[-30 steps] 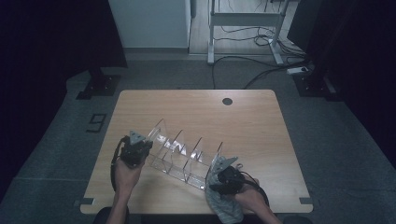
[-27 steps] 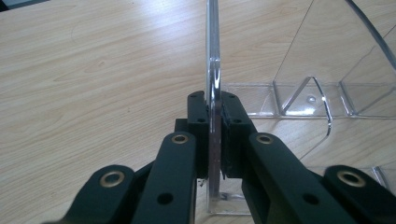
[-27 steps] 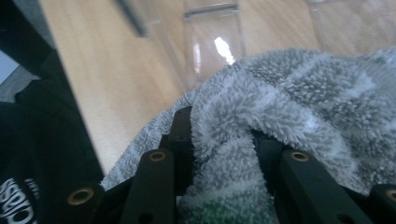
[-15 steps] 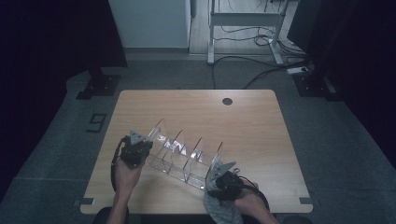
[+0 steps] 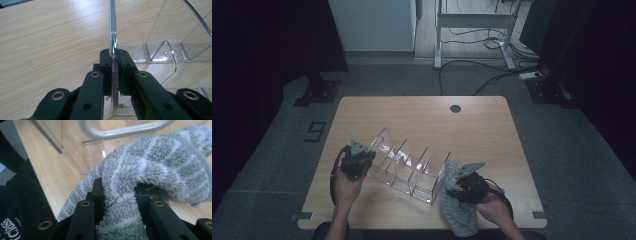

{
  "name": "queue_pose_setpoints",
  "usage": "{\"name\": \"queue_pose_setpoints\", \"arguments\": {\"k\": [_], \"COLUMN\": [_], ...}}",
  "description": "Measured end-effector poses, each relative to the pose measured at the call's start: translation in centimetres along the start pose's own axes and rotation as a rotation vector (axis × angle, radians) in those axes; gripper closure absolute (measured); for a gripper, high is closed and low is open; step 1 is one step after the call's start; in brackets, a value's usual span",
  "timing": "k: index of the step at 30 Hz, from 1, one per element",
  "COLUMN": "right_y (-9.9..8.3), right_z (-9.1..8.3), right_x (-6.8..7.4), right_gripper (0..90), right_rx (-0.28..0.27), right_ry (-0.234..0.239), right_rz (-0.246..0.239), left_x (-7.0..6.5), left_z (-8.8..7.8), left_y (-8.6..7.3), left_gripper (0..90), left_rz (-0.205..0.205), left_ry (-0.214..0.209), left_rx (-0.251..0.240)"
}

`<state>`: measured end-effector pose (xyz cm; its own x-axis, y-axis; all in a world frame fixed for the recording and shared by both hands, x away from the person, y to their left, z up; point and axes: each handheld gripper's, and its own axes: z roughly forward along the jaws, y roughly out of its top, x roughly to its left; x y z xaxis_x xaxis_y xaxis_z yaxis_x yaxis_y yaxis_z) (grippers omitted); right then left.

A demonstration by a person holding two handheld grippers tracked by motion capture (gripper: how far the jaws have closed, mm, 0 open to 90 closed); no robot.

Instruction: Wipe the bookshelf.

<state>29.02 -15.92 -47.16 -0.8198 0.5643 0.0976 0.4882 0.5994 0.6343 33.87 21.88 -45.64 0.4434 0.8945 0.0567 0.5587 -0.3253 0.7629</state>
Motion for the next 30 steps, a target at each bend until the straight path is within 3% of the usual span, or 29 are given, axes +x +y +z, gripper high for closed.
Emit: {"name": "queue_pose_setpoints", "arguments": {"k": [8, 18, 30], "right_y": [-0.2, 0.6, 1.3], "right_z": [-2.3, -4.8, -7.6], "right_x": [-2.0, -4.0, -7.1], "right_gripper": [69.2, 69.2, 69.1], "right_rx": [-0.056, -0.125, -0.148], "right_ry": [-0.054, -0.09, -0.181], "right_rz": [0.04, 0.074, 0.113], "left_x": [0.0, 0.1, 0.1], "left_z": [0.0, 0.1, 0.1], "left_y": [-0.1, -0.1, -0.1], "left_gripper": [83.4, 83.3, 83.1], "left_rz": [0.007, 0.006, 0.015], "left_ry": [-0.002, -0.008, -0.007], "left_rx": [-0.006, -0.01, -0.007]}}
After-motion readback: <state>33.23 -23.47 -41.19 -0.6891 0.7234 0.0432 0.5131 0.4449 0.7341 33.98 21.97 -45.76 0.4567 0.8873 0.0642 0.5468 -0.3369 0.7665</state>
